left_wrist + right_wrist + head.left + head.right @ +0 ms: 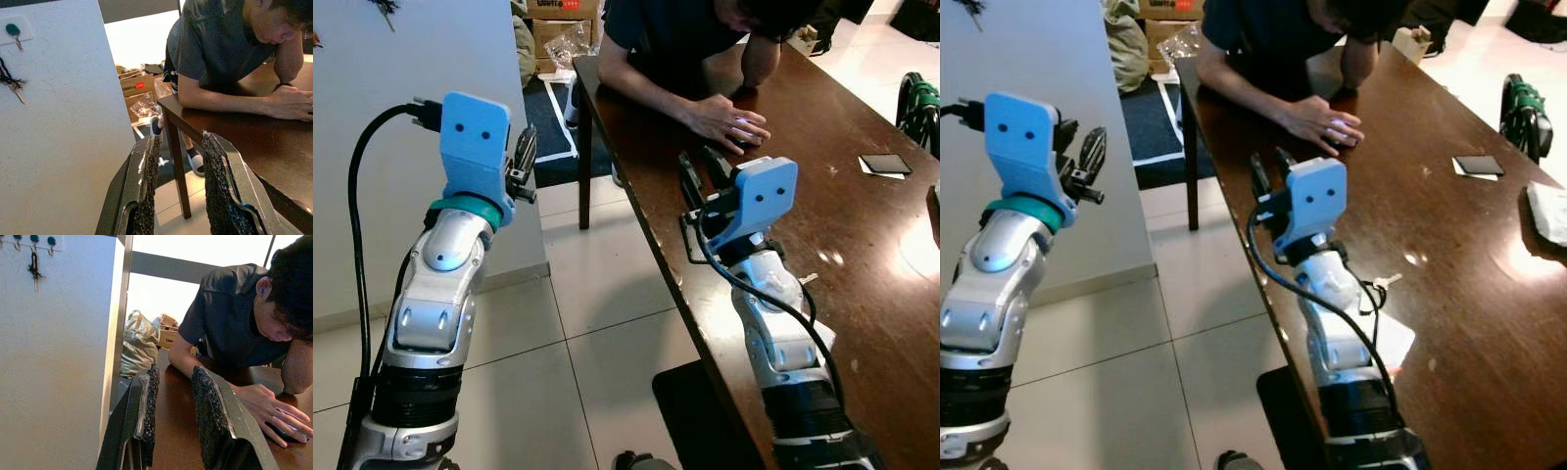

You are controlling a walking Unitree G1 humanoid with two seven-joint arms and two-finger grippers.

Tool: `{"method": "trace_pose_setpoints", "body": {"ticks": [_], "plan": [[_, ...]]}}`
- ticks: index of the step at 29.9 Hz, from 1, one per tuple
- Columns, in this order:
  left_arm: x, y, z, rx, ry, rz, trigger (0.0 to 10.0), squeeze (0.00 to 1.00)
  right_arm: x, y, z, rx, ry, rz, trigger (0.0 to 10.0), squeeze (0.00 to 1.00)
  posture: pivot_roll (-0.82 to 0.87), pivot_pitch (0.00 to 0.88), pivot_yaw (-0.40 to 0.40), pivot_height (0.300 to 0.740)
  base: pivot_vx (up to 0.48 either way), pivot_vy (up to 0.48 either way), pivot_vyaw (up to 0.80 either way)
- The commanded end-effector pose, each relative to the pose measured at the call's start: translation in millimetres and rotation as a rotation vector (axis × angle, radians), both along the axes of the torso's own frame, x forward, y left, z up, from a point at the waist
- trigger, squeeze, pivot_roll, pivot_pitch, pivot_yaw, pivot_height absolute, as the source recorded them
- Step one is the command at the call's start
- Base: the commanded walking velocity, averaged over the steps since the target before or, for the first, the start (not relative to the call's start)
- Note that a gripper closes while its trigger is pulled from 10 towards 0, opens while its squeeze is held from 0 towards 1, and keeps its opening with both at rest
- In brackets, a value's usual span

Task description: Hang keys on a hook

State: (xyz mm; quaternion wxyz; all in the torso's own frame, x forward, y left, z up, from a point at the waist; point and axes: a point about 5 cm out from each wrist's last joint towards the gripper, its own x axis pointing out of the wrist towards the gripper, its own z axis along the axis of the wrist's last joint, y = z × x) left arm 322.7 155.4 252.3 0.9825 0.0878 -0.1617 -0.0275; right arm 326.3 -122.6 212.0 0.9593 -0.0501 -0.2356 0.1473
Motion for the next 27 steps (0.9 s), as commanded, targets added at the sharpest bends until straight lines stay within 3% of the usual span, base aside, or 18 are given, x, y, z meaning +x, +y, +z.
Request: {"method": "trace_pose_setpoints", "body": {"ticks": [1, 27], "plan": [[-1.0, 1.6, -0.9, 0.002, 0.002, 0.008, 10.0, 0.0, -0.5, -0.9, -2.2, -0.002, 0.003, -0.002, 10.0, 0.0, 0.07, 0.0, 0.051, 0.74, 0.0, 0.0, 0.0], [1.8, 7.3, -3.9, -0.017, 0.041, 0.046, 10.0, 0.0, -0.6, 0.0, -2.6, -0.002, 0.005, 0.001, 10.0, 0.0, 0.07, 0.0, 0.053, 0.74, 0.0, 0.018, 0.0]]}}
